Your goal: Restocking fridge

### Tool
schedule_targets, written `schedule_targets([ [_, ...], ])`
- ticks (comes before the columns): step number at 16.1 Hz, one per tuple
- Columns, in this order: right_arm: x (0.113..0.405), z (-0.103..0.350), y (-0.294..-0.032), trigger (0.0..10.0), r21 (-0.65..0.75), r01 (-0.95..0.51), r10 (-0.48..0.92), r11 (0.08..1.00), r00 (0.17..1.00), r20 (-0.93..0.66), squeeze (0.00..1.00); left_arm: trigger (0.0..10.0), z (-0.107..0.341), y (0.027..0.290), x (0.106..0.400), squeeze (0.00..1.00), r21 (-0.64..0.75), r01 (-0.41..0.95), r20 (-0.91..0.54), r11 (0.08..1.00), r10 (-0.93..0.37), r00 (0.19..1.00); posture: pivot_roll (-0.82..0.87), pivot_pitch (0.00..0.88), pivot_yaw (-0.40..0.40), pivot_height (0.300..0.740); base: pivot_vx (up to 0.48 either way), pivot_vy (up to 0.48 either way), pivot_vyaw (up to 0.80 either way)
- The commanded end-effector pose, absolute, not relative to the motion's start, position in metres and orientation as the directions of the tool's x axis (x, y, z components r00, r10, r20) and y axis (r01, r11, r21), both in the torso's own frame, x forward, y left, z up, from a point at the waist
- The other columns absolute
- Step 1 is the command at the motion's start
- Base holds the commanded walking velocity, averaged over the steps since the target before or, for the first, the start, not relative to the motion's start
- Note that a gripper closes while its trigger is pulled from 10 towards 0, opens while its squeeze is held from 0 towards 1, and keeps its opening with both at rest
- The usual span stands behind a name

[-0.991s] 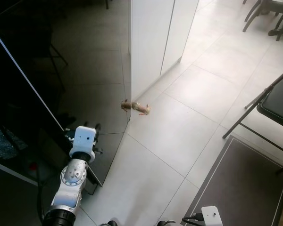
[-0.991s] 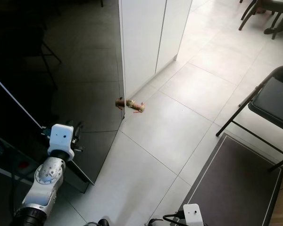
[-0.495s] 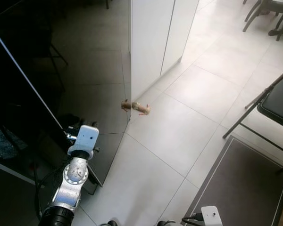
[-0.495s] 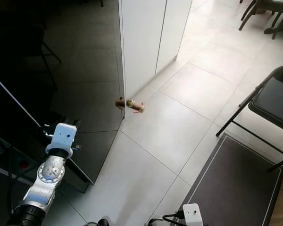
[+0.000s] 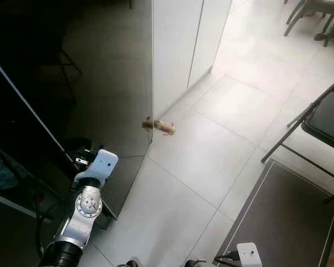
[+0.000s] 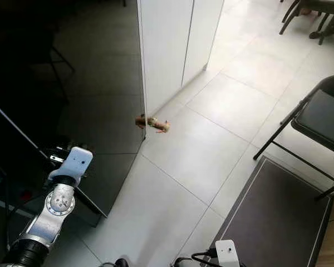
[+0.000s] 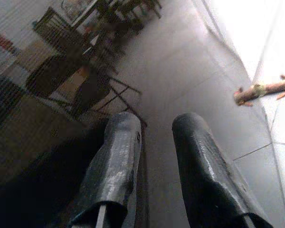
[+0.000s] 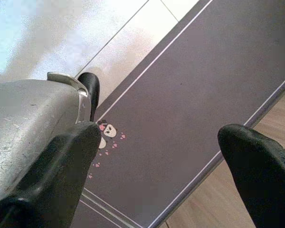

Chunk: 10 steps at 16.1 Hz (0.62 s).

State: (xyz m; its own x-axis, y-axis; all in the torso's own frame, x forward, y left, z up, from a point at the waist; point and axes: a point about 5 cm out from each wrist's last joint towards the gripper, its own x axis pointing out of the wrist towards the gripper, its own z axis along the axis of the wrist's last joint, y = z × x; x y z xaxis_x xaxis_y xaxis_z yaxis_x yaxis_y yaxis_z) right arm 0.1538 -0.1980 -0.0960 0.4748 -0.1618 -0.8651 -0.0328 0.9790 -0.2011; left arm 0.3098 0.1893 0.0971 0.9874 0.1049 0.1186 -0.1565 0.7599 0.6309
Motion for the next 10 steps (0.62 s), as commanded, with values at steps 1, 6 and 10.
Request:
schedule_targets([
  [1,0.143,-0.101,-0.189,10.0,-0.171,-0.053,-0.131,0.984,0.441,-0.888,0.00,10.0,0.090,0.196,0.308,0.00,0.657,-0.159,0.087,0.737,0.136,0.987,-0.14,0.178,-0.026,0.740,0.000,0.000,0.00],
  [6,0.143,-0.101,-0.188,10.0,-0.166,-0.054,-0.126,0.985,0.438,-0.890,0.00,10.0,0.095,0.211,0.310,0.00,0.680,-0.204,0.104,0.704,0.183,0.978,-0.14,0.180,-0.024,0.740,0.000,0.000,0.00],
  [10,0.144,-0.101,-0.188,10.0,-0.162,-0.054,-0.122,0.985,0.439,-0.890,0.00,10.0,0.107,0.223,0.317,0.00,0.688,-0.256,0.144,0.679,0.218,0.965,-0.14,0.179,-0.024,0.740,0.000,0.000,0.00],
])
